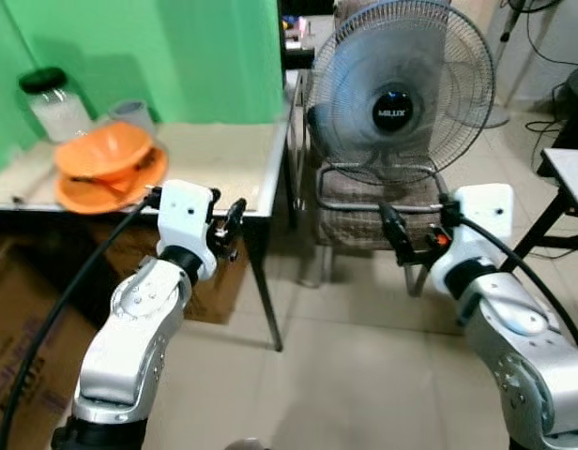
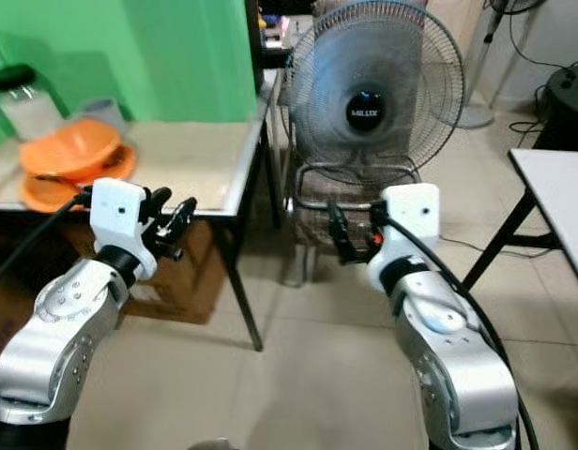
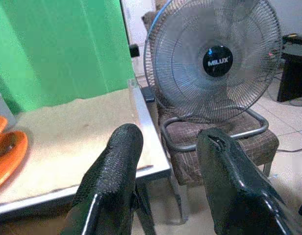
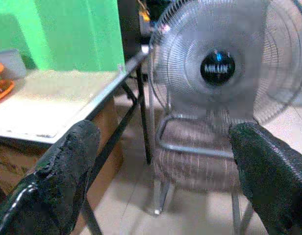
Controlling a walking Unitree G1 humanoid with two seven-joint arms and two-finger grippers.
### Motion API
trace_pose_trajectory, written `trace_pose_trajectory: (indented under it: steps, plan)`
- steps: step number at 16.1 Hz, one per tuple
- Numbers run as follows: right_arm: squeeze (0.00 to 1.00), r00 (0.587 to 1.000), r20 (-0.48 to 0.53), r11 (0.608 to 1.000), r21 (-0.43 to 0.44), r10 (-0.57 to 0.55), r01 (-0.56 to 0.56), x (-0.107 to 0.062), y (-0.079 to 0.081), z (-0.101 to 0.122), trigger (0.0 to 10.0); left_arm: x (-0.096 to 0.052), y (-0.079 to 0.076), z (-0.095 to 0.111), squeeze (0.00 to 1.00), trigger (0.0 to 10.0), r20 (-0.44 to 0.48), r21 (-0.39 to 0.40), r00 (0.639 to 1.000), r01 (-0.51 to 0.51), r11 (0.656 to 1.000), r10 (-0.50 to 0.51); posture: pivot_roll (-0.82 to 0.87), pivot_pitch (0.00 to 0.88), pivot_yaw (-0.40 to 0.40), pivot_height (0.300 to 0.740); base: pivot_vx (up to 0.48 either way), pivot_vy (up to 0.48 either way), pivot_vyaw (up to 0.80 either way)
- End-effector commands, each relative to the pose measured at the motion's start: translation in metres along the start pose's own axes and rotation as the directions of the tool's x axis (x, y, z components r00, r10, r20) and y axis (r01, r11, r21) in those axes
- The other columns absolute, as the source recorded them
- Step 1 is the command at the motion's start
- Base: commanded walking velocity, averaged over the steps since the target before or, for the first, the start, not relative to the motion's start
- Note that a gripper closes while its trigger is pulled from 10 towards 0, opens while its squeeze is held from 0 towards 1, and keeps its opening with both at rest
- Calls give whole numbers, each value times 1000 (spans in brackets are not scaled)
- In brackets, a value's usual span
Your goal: Setting the table
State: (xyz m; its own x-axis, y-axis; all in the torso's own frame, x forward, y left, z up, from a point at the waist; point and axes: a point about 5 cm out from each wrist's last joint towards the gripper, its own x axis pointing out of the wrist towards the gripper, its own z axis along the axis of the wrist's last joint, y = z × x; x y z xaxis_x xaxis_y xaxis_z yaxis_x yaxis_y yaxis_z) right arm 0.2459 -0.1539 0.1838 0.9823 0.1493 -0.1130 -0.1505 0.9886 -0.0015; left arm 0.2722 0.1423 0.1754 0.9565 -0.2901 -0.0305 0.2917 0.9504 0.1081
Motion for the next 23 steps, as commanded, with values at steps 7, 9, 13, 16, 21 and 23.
trace_pose_trajectory:
  steps: [7, 9, 13, 16, 21, 23]
  plan:
    - [0, 1000, 5, 999, 22, 30, -30, 1, 9, 4, 10000, -1, 8, 0, 0, 10000, -12, 6, 1000, -16, 1000, 16, -16, 0, 74, 740, 0, 307, 0]
    - [0, 999, -3, 999, 0, 42, -42, 1, 11, 3, 10000, -2, 10, -3, 0, 10000, -26, 24, 999, -21, 1000, 21, -22, 0, 73, 740, 0, 304, 0]
    - [0, 1000, 0, 999, 26, 24, -24, 1, 9, 4, 10000, 0, 6, 0, 0, 10000, -15, 8, 1000, 8, 1000, -8, -22, 0, 84, 740, 0, 305, 0]
    - [0, 1000, -1, 1000, 27, 9, -9, 0, 8, 2, 10000, 2, 5, -3, 0, 10000, -29, 27, 1000, 5, 1000, -4, -34, 0, 102, 740, 0, 205, 0]
    - [0, 1000, -4, 999, 34, -5, 5, 2, 8, 2, 10000, 7, 11, 2, 0, 10000, -9, 31, 1000, -19, 999, 19, -35, 0, 110, 740, 0, 0, 0]
    - [0, 998, 4, 998, 26, 59, -59, 2, 15, 4, 10000, 8, 16, 3, 0, 10000, -2, -14, 998, -59, 998, 59, -33, 0, 117, 740, 0, 0, 0]
